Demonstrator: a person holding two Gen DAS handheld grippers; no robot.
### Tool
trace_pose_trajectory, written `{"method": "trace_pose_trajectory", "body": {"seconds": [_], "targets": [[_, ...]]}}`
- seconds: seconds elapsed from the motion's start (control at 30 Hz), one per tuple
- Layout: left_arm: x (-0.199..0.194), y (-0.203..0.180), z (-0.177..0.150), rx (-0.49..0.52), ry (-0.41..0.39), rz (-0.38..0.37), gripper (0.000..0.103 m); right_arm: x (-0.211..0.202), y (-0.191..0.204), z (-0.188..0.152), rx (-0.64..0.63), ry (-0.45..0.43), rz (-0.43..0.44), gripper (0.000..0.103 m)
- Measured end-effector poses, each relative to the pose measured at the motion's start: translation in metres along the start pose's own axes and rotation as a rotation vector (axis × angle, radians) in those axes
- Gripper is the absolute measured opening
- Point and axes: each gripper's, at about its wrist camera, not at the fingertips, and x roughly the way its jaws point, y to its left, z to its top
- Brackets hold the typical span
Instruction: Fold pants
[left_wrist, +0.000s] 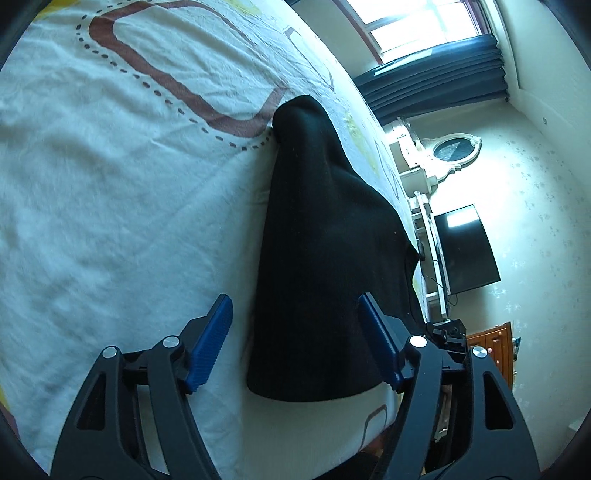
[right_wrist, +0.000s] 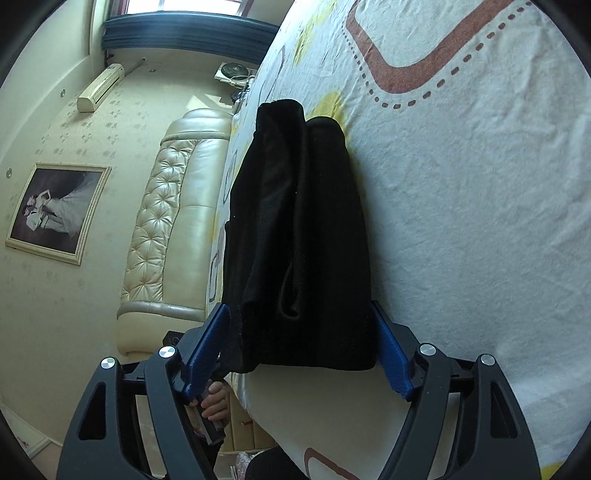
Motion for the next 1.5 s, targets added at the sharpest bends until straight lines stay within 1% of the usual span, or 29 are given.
{"method": "trace_pose_trajectory", "body": {"seconds": [0.1,0.2,0.27,0.33,0.37,0.4,0.43,0.5,0.57,0.77,0.93,1.07,1.3,1.5], "targets": [[0.001,0.0,-0.006,-0.022,0.007,-0.028,0.074,0.002,0.004,-0.006,-0.021,0.009,-0.025,0.076],[0.007,-0.004,-0.008,-0.006,0.016,-0.018,0.077,0.006,0.008,-0.005,-0.03,0.007,-0.048,0.077],[0.013,-0.009,-0.012,-0.005,0.03,-0.03,0.077,0.008,0.008,-0.004,-0.02,0.004,-0.051,0.077],[0.014,-0.012,-0.014,-0.005,0.022,-0.017,0.077,0.008,0.007,-0.003,-0.023,0.005,-0.07,0.068],[0.015,-0.013,-0.015,0.0,0.019,-0.001,0.075,0.01,0.006,-0.004,-0.023,0.012,-0.09,0.055],[0.016,-0.013,-0.016,-0.003,0.017,0.027,0.07,0.01,0.001,-0.005,-0.021,0.021,-0.098,0.047],[0.017,-0.011,-0.016,-0.013,0.02,0.063,0.057,0.009,-0.001,-0.005,-0.018,0.02,-0.091,0.045],[0.018,-0.008,-0.015,-0.02,0.016,0.069,0.054,0.008,-0.003,-0.006,-0.009,0.013,-0.069,0.041],[0.018,-0.01,-0.016,0.0,0.011,0.094,0.048,0.007,-0.004,-0.007,0.0,0.007,-0.058,0.041],[0.019,-0.018,-0.015,0.014,0.006,0.151,0.041,0.005,0.0,-0.008,0.002,-0.01,-0.05,0.038],[0.018,-0.022,-0.016,-0.002,0.006,0.189,0.038,0.002,0.003,-0.008,0.002,-0.011,-0.046,0.037],[0.015,-0.034,-0.019,0.056,-0.007,0.248,0.037,-0.001,0.006,-0.01,-0.002,-0.009,-0.048,0.036],[0.011,-0.033,-0.025,0.039,-0.002,0.248,0.037,-0.005,0.004,-0.015,-0.001,0.0,-0.051,0.036],[0.015,-0.038,-0.022,0.04,0.01,0.261,0.037,-0.01,-0.002,-0.019,0.011,0.007,-0.046,0.036]]}}
